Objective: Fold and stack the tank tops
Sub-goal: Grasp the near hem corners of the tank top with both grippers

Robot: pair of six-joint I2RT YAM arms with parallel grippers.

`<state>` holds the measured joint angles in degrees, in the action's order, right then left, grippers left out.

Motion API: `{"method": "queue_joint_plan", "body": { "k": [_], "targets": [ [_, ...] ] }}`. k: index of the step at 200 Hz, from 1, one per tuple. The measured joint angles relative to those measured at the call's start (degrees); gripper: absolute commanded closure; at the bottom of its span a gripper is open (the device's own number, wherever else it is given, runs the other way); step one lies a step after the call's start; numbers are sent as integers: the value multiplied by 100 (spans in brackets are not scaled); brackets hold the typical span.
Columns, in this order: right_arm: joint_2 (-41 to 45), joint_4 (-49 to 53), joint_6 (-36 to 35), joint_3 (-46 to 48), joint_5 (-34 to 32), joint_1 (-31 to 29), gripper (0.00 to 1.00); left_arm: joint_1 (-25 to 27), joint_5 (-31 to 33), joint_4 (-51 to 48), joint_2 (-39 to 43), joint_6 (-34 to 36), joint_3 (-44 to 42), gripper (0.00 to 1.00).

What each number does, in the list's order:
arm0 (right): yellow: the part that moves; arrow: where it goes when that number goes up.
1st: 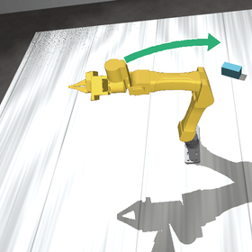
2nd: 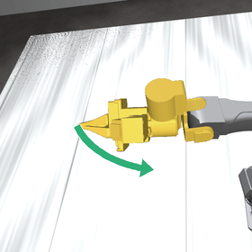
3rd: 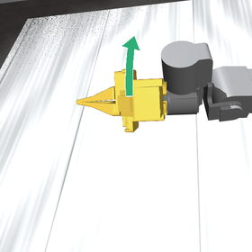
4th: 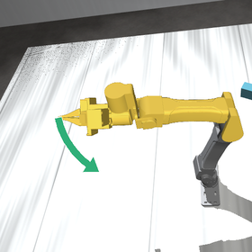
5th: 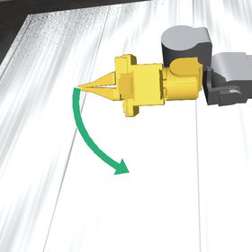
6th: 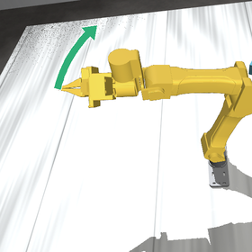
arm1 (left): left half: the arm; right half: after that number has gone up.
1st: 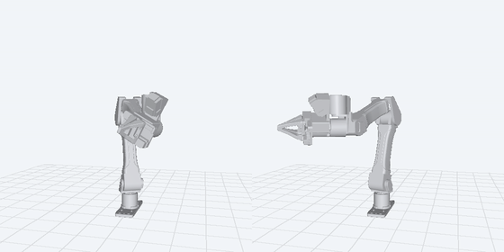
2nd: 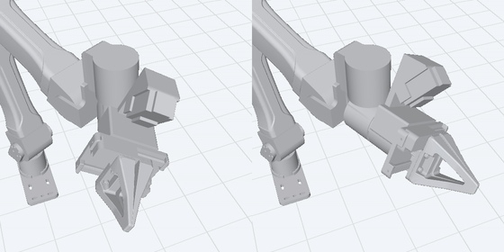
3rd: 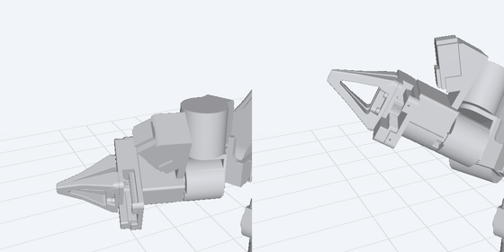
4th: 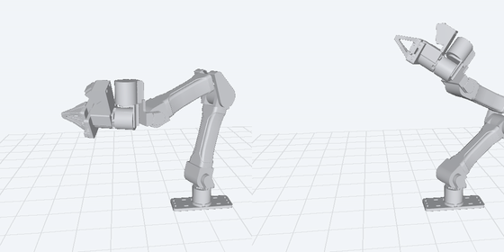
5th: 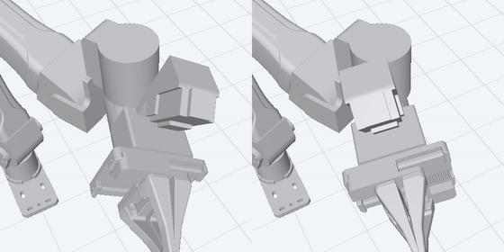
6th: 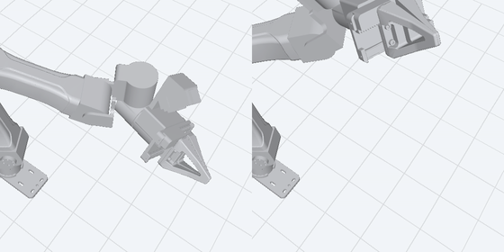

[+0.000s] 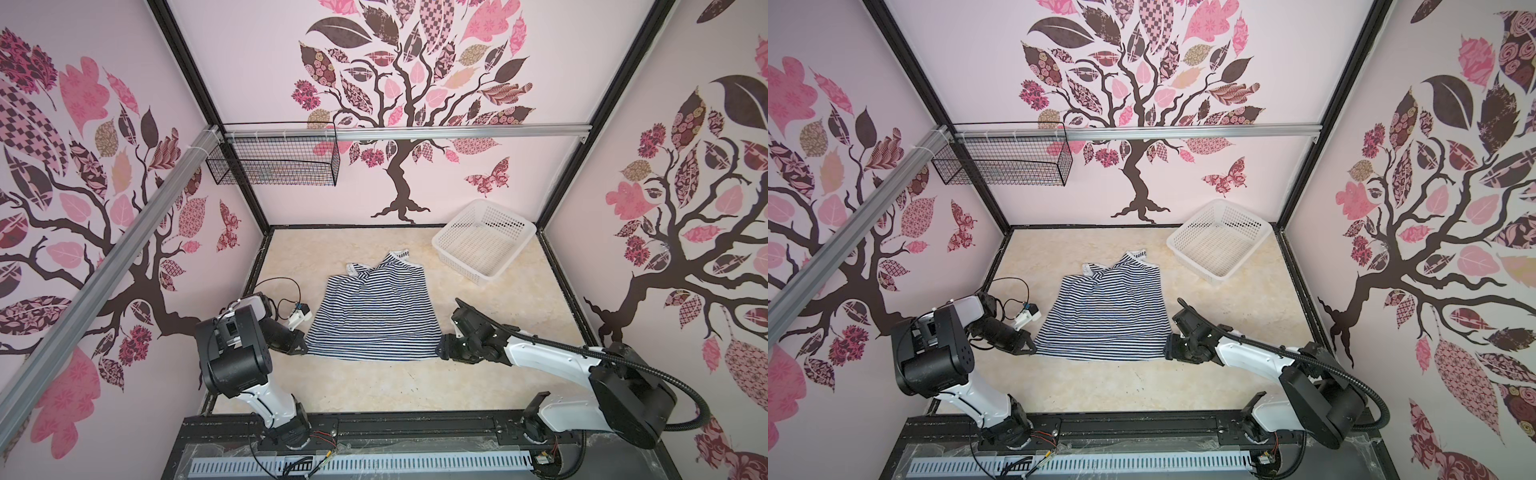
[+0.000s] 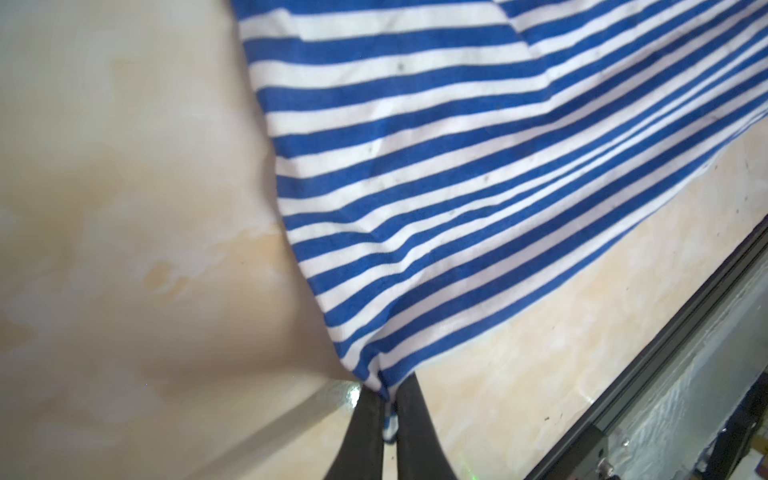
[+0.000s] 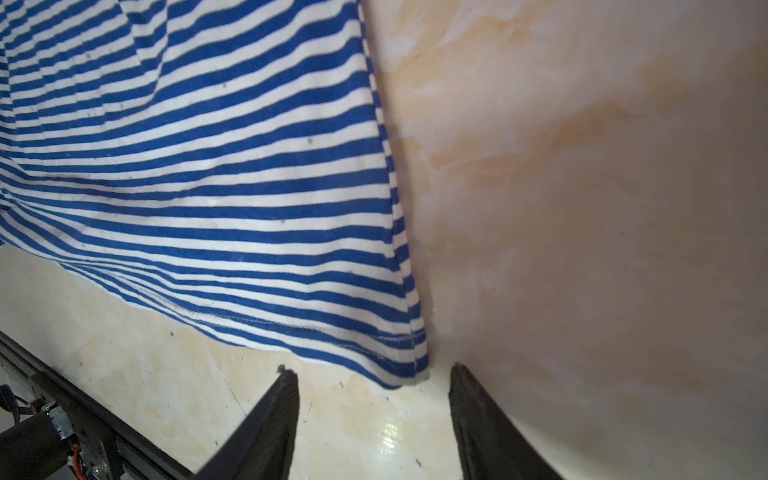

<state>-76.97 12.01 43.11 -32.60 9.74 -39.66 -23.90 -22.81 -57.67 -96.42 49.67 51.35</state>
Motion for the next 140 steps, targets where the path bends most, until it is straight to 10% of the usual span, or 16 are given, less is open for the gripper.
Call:
{"method": "queue_joint_plan", "body": {
  "k": [39,140],
  "targets": [
    [-166,-212,33,-57,-13,0,44,0,-52,-2,0,0,-2,100],
    [-437,-354,2,-83,-98,17,100,-2,-31,286,601,-439,-140,100]
  ]
}}
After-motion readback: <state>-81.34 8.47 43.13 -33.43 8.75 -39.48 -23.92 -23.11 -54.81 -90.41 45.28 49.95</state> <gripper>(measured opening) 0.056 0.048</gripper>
